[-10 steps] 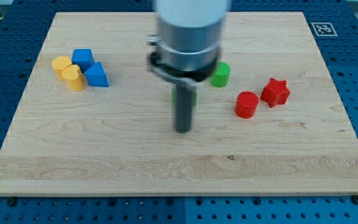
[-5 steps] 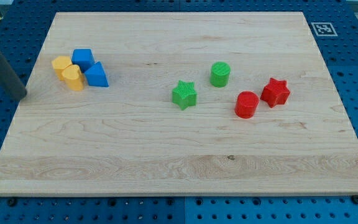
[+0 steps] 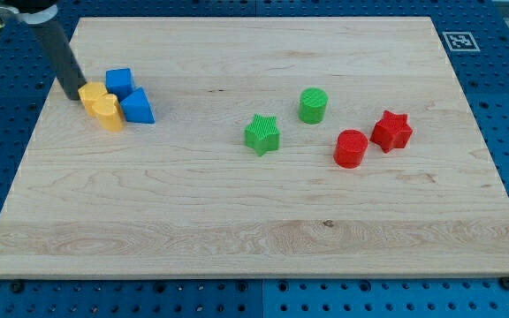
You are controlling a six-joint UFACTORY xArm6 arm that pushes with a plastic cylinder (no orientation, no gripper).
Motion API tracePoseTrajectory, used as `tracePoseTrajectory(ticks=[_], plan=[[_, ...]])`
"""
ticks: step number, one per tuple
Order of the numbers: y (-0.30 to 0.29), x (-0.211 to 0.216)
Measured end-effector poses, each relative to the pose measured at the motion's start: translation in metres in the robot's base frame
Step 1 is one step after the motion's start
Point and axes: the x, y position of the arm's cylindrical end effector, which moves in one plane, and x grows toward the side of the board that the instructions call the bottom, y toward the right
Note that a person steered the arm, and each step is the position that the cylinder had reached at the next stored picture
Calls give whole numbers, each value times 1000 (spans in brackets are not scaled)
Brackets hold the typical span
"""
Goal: Push the blue cube towards the center
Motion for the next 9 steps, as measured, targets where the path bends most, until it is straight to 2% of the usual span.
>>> tracePoseTrajectory(ticks=[2,6,9], plan=[[44,-26],[65,-23],[124,-20]])
